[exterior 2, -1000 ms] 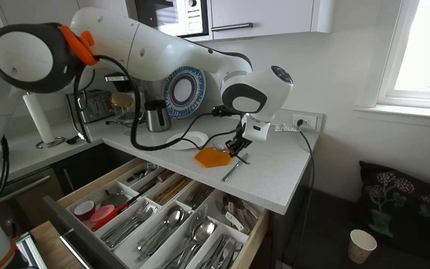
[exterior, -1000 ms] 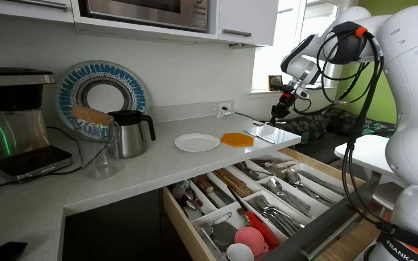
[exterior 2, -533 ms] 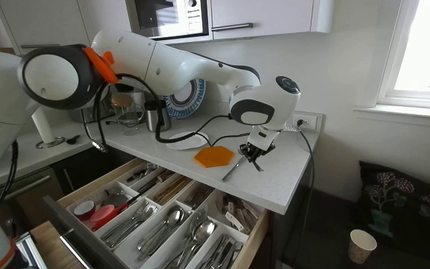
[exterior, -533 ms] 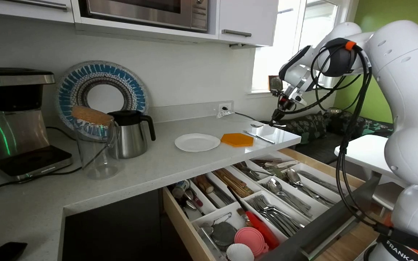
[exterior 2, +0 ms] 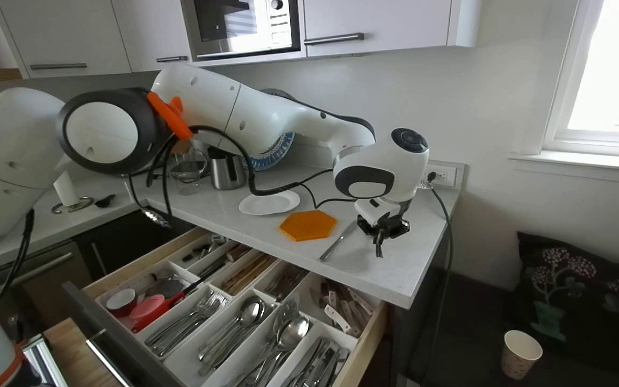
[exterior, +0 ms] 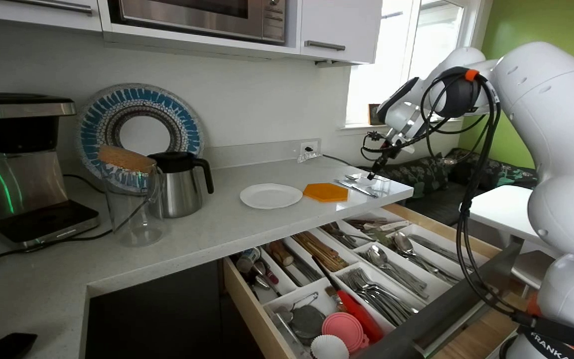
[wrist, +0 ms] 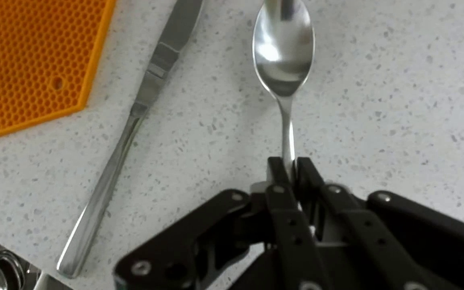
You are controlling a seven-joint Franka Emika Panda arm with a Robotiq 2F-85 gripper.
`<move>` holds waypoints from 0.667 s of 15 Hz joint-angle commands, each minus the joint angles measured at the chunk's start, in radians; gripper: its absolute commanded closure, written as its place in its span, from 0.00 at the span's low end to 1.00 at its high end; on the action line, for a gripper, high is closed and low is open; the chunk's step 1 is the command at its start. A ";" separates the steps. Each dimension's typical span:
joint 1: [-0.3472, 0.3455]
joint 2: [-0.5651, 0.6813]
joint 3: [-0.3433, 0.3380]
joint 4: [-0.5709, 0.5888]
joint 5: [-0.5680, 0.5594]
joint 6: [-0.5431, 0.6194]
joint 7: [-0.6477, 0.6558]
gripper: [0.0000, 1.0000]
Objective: Remove one spoon from the drawer
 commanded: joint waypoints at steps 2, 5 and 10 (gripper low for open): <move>-0.015 0.032 0.032 0.027 0.021 0.083 0.199 0.97; -0.019 0.034 0.047 0.025 0.012 0.120 0.245 0.76; -0.008 0.019 0.045 0.002 0.024 0.147 0.235 0.33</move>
